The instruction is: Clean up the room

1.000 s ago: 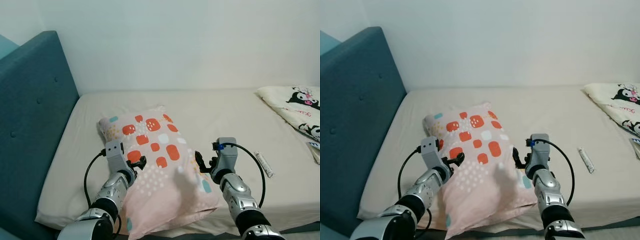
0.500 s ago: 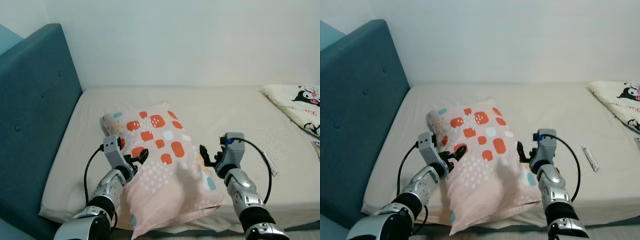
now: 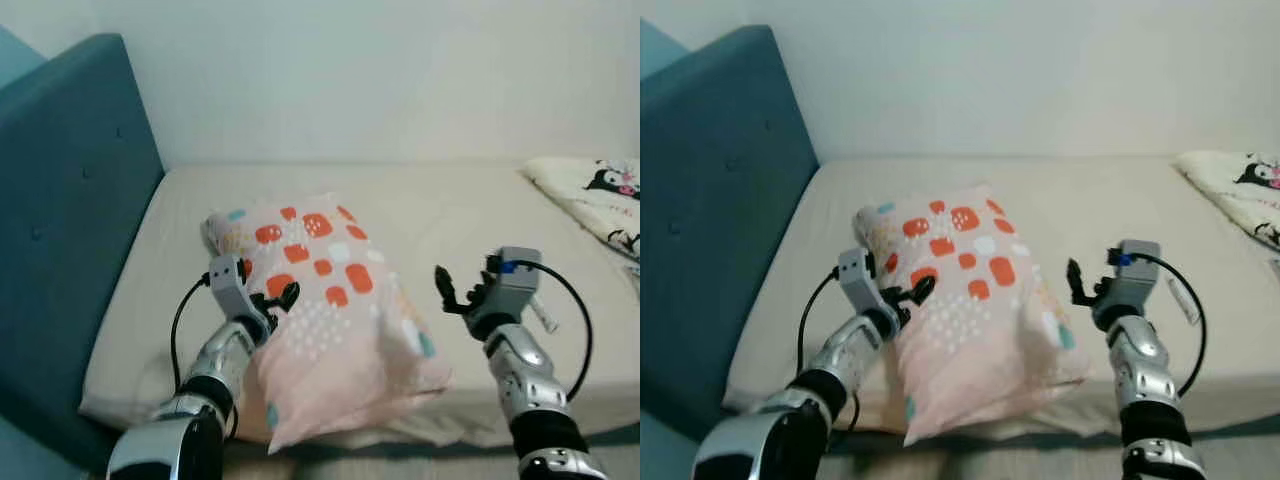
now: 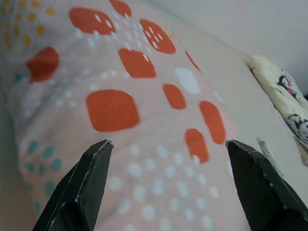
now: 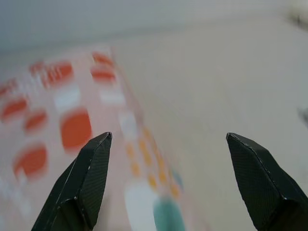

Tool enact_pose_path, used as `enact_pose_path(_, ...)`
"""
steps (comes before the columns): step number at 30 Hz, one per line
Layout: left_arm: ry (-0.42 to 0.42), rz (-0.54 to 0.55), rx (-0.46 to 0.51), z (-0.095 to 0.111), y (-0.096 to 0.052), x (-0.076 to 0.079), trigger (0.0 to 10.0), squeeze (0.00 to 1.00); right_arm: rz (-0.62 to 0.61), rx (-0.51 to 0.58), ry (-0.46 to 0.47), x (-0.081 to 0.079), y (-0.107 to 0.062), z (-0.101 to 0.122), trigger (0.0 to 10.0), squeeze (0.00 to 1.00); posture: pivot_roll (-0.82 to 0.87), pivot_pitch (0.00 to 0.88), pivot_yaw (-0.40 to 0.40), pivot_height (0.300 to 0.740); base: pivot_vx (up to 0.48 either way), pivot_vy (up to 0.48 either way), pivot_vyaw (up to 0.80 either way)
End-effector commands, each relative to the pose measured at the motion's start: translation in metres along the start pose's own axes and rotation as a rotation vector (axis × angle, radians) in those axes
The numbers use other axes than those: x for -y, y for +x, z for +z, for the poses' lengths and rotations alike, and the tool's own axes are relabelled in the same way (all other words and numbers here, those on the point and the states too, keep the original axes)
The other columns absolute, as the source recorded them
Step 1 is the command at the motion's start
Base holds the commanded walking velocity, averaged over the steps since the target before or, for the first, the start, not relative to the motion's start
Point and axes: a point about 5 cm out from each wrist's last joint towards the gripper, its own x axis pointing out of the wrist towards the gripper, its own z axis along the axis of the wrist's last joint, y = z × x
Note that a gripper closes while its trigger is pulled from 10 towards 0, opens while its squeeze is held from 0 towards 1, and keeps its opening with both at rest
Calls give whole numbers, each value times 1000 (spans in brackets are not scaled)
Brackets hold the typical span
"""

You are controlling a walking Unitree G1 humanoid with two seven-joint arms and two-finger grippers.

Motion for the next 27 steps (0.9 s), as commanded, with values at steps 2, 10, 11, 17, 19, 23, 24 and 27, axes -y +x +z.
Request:
enact_pose_path(2, 28, 51, 24, 11, 1, -7, 10000, 0, -23, -36, 27, 4, -7, -11, 10000, 0, 3, 74, 2, 605, 0, 0, 0)
enact_pose_path(10, 6, 20, 120, 48, 10, -4, 10000, 1000, 0, -32, 49, -2, -19, -16, 10000, 0, -4, 88, 21, 565, 0, 0, 0)
enact_pose_path(11, 12, 10, 127, 51, 12, -1, 10000, 1000, 11, -20, 55, -3, -19, -14, 10000, 0, -4, 88, 21, 555, 0, 0, 0)
enact_pose_path(17, 16, 10, 144, 59, 15, 3, 10000, 1000, 50, 21, 75, -11, -18, -4, 10000, 0, -7, 101, 33, 535, 0, 0, 0)
enact_pose_path(19, 11, 5, 148, 62, 17, 7, 10000, 737, 80, 49, 88, -18, -18, 4, 10000, 0, -8, 104, 35, 525, 0, 0, 0)
enact_pose_path(23, -8, -39, 113, 57, 20, 15, 10000, 0, 147, 92, 113, -32, -18, 16, 10000, 0, -16, 117, 37, 510, 0, 0, 0)
enact_pose_path(24, -6, -49, 95, 54, 20, 18, 10000, 0, 168, 108, 117, -37, -18, 22, 10000, 0, -19, 120, 40, 505, 0, 0, 0)
enact_pose_path(27, -10, -45, 43, 41, 19, 19, 10000, 0, 209, 158, 128, -49, -16, 38, 10000, 0, -35, 129, 51, 490, 0, 0, 0)
